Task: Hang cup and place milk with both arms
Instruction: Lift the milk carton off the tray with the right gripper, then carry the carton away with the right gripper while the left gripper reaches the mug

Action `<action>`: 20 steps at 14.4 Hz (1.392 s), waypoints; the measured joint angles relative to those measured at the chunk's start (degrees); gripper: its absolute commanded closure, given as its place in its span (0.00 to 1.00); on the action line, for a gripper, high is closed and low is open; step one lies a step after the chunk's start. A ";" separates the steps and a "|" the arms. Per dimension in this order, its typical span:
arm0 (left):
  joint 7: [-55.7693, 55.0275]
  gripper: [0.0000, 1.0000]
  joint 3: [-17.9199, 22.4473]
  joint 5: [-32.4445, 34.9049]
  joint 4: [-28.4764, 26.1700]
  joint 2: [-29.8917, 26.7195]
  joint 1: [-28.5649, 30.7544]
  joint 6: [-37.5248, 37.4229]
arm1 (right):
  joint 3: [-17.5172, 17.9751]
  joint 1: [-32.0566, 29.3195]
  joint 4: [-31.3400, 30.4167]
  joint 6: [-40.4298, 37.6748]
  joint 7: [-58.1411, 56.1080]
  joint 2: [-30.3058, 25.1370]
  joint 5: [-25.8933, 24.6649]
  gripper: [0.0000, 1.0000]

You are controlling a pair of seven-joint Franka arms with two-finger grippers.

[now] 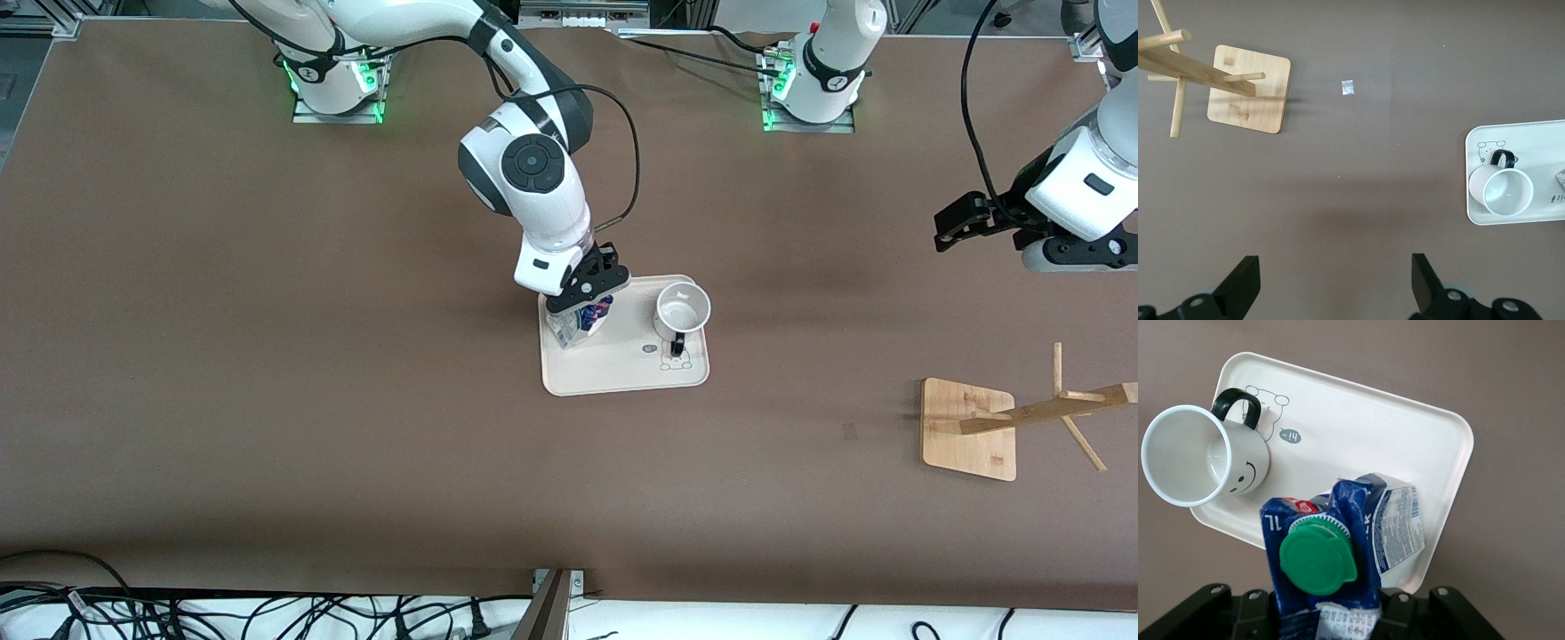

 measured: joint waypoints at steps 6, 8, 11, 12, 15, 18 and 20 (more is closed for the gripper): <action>0.00 0.00 0.00 0.00 0.00 0.00 0.00 0.00 | -0.28 -0.05 1.11 -0.23 0.02 -0.59 0.00 0.86; 0.00 0.00 0.00 0.00 0.00 0.00 0.00 0.00 | -0.75 -0.60 1.54 -3.38 0.22 -2.06 0.00 0.86; 0.00 0.00 0.00 0.00 0.00 0.00 0.00 0.00 | -1.62 -3.08 2.64 -9.96 1.64 -6.26 0.00 0.85; 0.00 0.00 0.00 0.00 0.00 0.00 0.00 0.00 | -2.73 -3.72 3.06 -12.69 1.93 -8.08 0.00 0.85; 0.00 0.00 -0.04 0.00 0.00 0.00 -0.02 0.00 | -7.83 -4.44 3.48 -19.88 3.94 -14.07 0.00 0.85; 0.00 0.00 -0.87 0.00 0.00 0.00 -0.11 -0.26 | -15.31 -4.71 3.42 -26.91 5.49 -17.68 0.02 0.85; 0.00 0.00 -1.41 0.00 0.00 0.00 -0.20 -1.05 | -20.23 -5.56 3.38 -31.52 5.23 -18.56 0.33 0.85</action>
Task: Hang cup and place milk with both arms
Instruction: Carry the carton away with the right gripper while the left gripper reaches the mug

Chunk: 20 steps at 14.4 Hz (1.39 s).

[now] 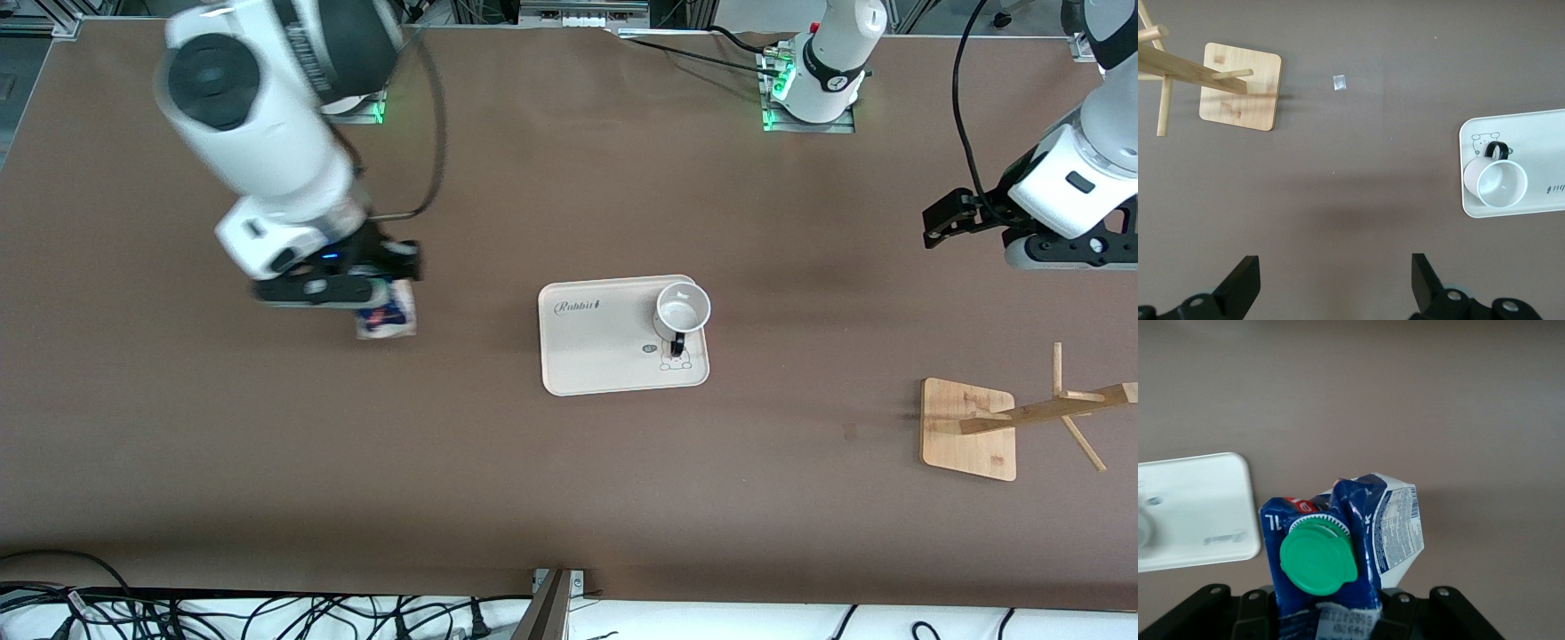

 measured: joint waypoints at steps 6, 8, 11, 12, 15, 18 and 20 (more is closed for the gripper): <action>0.05 0.00 -0.04 0.00 0.07 0.00 0.03 -0.12 | -14.62 -2.28 -0.70 -8.55 -16.14 -0.25 4.51 0.85; 0.05 0.00 -0.02 0.00 0.94 0.00 0.04 -0.11 | -15.52 -3.80 -1.44 -8.67 -17.50 -0.23 5.42 0.85; 0.05 0.00 -0.04 0.00 1.44 0.54 -0.04 -1.55 | -15.58 -6.27 -2.77 -8.65 -19.43 -0.10 6.37 0.85; 0.08 0.00 -0.09 -0.04 1.46 1.14 -0.10 -2.45 | -15.60 -7.30 -3.27 -8.58 -21.12 0.07 6.79 0.85; -0.06 0.00 -0.39 -2.77 1.49 2.60 -0.70 -4.35 | -15.64 -10.74 -4.73 -7.76 -24.69 1.34 10.15 0.85; -3.62 0.00 -1.43 -7.18 1.45 4.17 -2.22 -4.98 | -15.63 -12.06 -7.79 -3.53 -27.65 2.81 11.23 0.85; -7.00 0.00 -2.38 -8.25 1.41 6.51 -3.61 -3.95 | -15.58 -12.06 -10.47 -0.27 -28.99 3.28 11.33 0.85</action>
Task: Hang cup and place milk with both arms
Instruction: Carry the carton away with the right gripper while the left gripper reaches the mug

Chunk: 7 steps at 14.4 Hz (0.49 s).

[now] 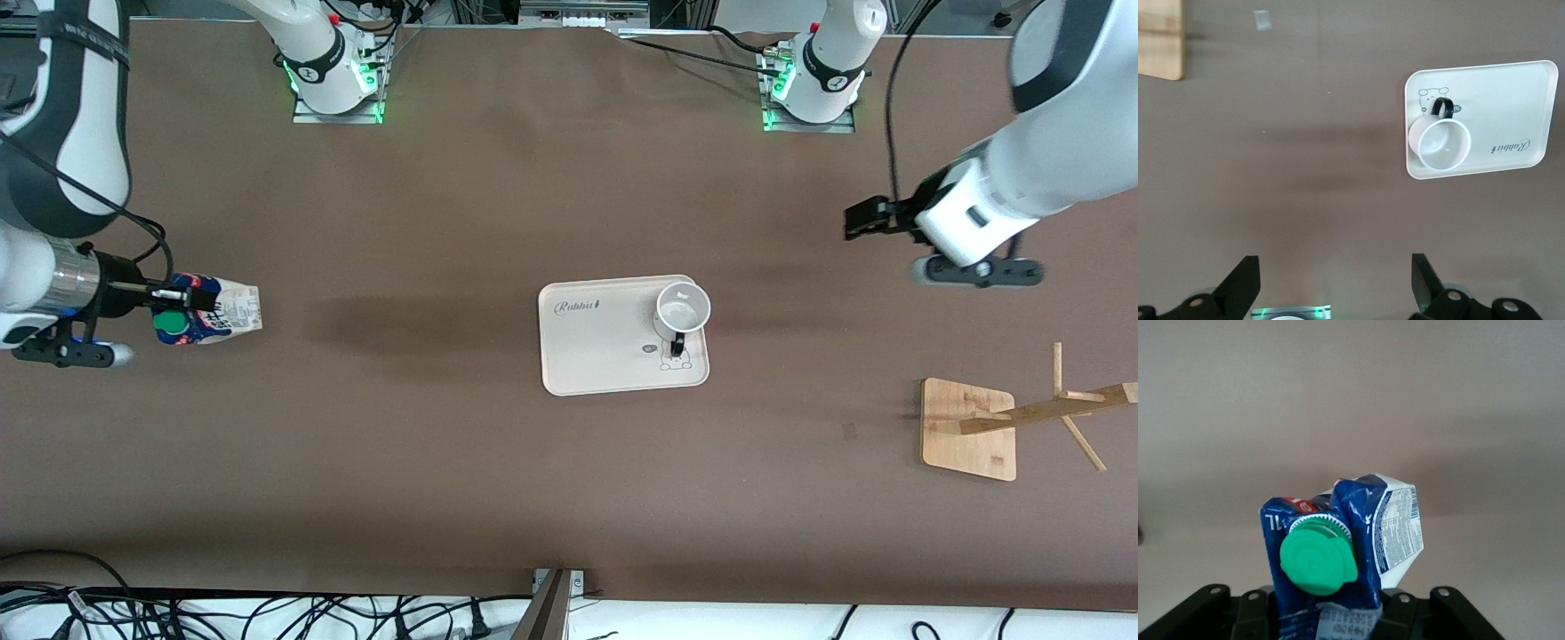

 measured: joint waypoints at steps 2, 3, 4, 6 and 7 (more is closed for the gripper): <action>-3.33 0.00 -0.48 -0.14 -0.12 3.21 -1.82 2.67 | 0.02 0.00 -2.28 3.34 -1.09 0.06 0.01 0.85; -5.07 0.00 -0.61 -0.16 -0.22 4.87 -2.89 4.05 | 0.04 0.00 -3.39 5.14 -1.49 0.04 0.04 0.85; -6.93 0.00 -0.66 -0.18 -0.47 6.46 -4.24 5.71 | 0.12 0.00 -4.54 7.00 -1.86 0.02 0.11 0.85; -10.42 0.00 -0.76 -0.18 -1.73 8.71 -7.19 9.54 | 0.46 0.03 -6.56 10.50 -2.17 -0.10 0.38 0.85; -11.82 0.00 -0.80 -0.19 -2.71 9.43 -8.65 11.42 | 0.63 0.05 -7.50 12.16 -2.46 -0.14 1.02 0.85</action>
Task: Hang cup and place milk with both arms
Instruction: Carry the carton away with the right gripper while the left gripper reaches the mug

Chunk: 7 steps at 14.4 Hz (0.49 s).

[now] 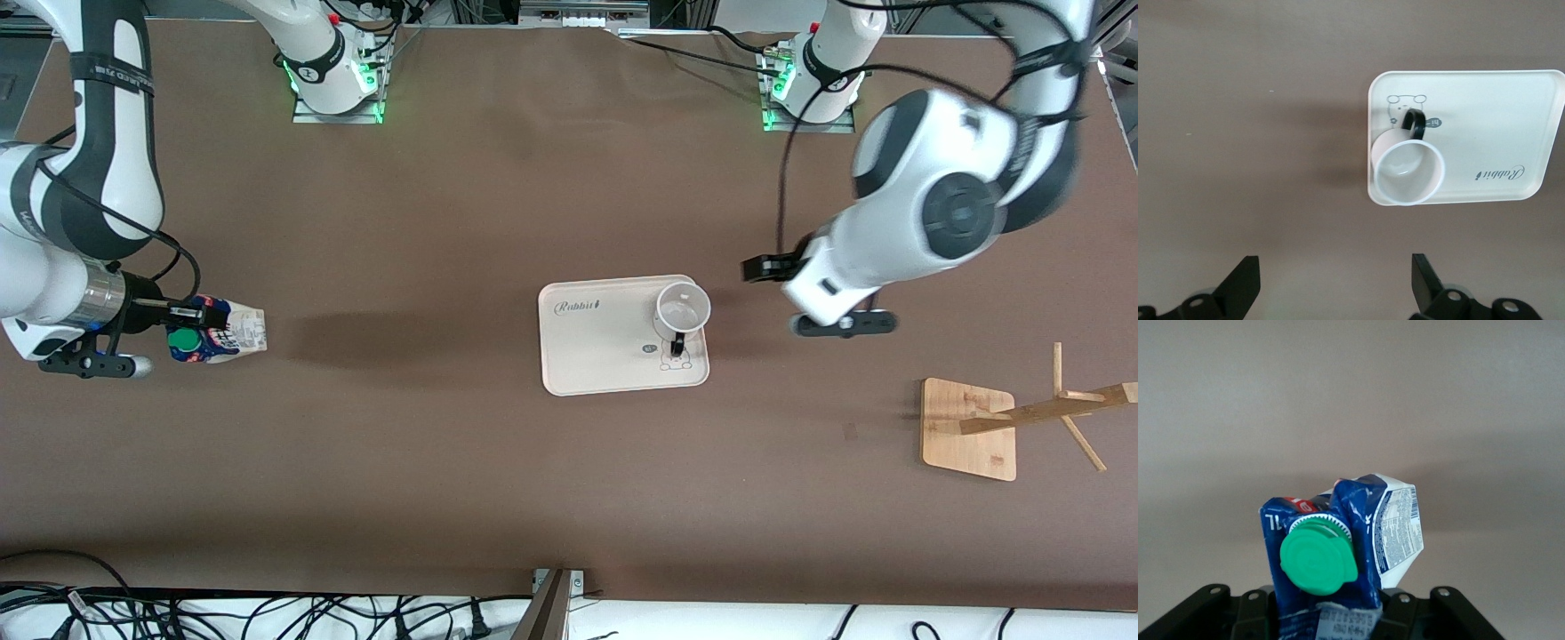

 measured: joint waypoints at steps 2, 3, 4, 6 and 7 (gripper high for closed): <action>-2.98 0.00 -0.07 0.00 -1.79 1.24 -2.77 3.52 | 0.17 0.03 -2.17 3.54 -2.08 -0.04 2.71 0.85; -4.52 0.00 -0.09 0.00 -2.50 1.89 -4.01 5.12 | 0.17 0.02 -3.33 5.32 -3.13 -0.05 3.78 0.85; -5.82 0.00 -0.10 0.00 -3.12 2.67 -5.08 6.85 | 0.17 0.02 -4.33 6.75 -3.72 -0.06 4.61 0.85; -6.86 0.00 -0.10 0.00 -4.45 4.32 -6.46 10.54 | 0.17 0.03 -5.80 8.72 -5.37 -0.20 6.73 0.85; -6.92 0.00 -0.10 0.00 -5.24 5.15 -6.80 12.59 | 0.18 0.03 -6.61 10.05 -7.43 -0.32 8.64 0.85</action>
